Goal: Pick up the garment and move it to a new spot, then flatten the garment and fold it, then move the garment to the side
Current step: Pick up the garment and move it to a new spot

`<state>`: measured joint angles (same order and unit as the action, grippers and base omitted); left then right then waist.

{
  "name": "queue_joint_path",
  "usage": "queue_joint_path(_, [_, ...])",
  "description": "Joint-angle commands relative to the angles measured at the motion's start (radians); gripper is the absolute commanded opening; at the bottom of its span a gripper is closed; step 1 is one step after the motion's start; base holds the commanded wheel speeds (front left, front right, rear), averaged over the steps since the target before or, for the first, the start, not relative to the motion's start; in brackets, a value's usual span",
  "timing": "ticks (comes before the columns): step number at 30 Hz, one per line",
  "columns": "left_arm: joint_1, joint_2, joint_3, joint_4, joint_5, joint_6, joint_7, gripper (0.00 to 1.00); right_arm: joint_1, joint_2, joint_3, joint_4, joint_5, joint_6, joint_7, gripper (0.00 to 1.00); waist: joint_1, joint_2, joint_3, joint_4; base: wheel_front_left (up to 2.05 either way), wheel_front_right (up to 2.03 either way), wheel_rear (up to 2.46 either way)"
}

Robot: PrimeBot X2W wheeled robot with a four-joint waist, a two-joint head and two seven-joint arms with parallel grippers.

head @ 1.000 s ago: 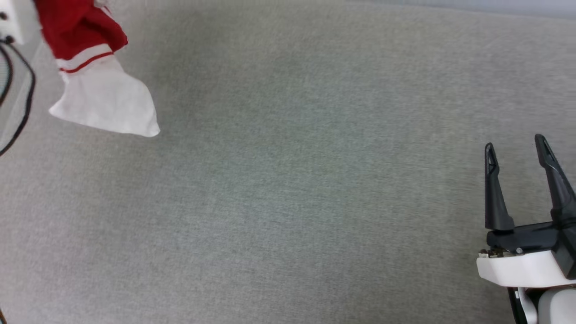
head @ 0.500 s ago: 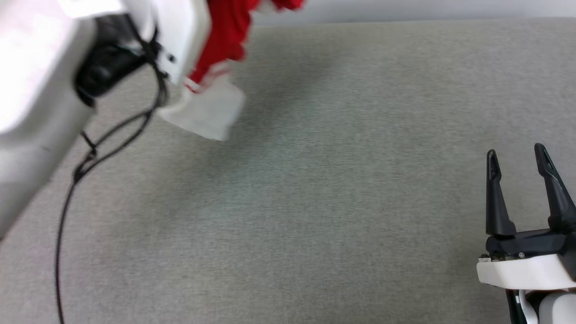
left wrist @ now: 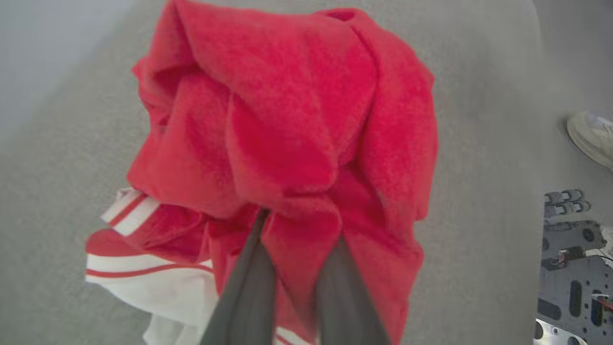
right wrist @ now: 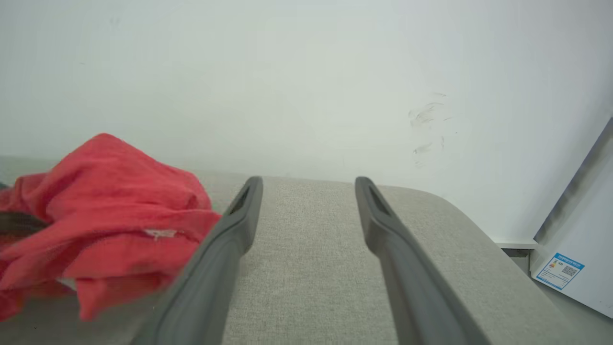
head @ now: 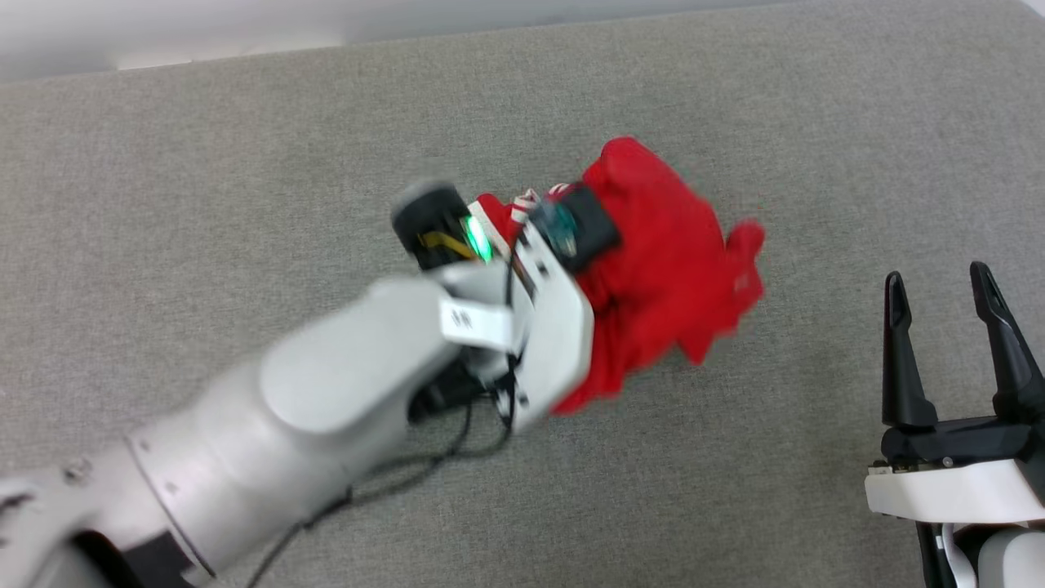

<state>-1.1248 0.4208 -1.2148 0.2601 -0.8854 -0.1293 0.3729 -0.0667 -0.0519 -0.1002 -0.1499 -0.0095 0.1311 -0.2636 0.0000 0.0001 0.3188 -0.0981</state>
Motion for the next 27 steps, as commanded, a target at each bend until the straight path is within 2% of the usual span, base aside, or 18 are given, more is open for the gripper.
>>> queue_joint_path(1, [0.052, -0.025, -0.027, 0.018, -0.002, 0.000, -0.017, 0.00, -0.008, 0.003, 0.001, 0.005, 0.003, -0.001, -0.002, 1.00, 0.0000, -0.0001, 0.001, -0.004, 0.00, 0.00, 0.00])
queue_joint_path(7, [0.213, -0.111, -0.063, 0.083, 0.005, 0.000, -0.024, 0.00, -0.001, 0.003, -0.005, 0.011, 0.007, -0.001, -0.002, 1.00, 0.0000, -0.0001, 0.001, 0.003, 0.00, 0.00, 0.00])
queue_joint_path(12, [0.258, -0.153, -0.065, 0.122, 0.024, 0.000, -0.066, 0.01, 0.004, 0.003, -0.008, 0.021, -0.002, -0.001, -0.002, 1.00, 0.0000, -0.0001, -0.021, 0.021, 0.00, 0.00, 0.00])
queue_joint_path(13, [0.252, -0.161, -0.065, 0.130, 0.027, 0.000, -0.097, 0.95, 0.007, 0.003, -0.008, 0.024, -0.003, -0.001, -0.002, 1.00, 0.0000, -0.0001, -0.029, 0.026, 0.00, 0.00, 0.00])
queue_joint_path(14, [0.243, -0.167, -0.061, 0.142, 0.033, 0.000, -0.131, 1.00, 0.012, 0.003, -0.006, 0.025, -0.005, -0.001, -0.002, 1.00, 0.0000, -0.0001, -0.039, 0.031, 0.00, 0.00, 0.00])
queue_joint_path(17, [0.223, -0.191, -0.021, 0.166, 0.053, 0.009, -0.257, 1.00, 0.033, 0.003, -0.006, 0.033, -0.011, -0.001, -0.002, 1.00, 0.0000, -0.0001, -0.076, 0.044, 0.00, 0.00, 0.00])
queue_joint_path(20, [0.221, -0.203, 0.028, 0.168, 0.078, 0.049, -0.385, 1.00, 0.049, 0.003, -0.007, 0.035, -0.014, -0.001, -0.002, 1.00, 0.0000, -0.0001, -0.114, 0.057, 0.00, 0.00, 0.00])
queue_joint_path(24, [0.238, -0.189, 0.084, 0.158, 0.120, 0.134, -0.528, 1.00, 0.073, 0.003, -0.009, 0.038, -0.019, -0.001, -0.002, 1.00, 0.0000, -0.0001, -0.157, 0.076, 0.00, 0.00, 0.00])
queue_joint_path(27, [0.265, -0.164, 0.130, 0.148, 0.150, 0.216, -0.603, 1.00, 0.088, 0.003, -0.009, 0.037, -0.020, -0.001, -0.002, 1.00, 0.0000, -0.0001, -0.183, 0.093, 0.00, 0.00, 0.00])
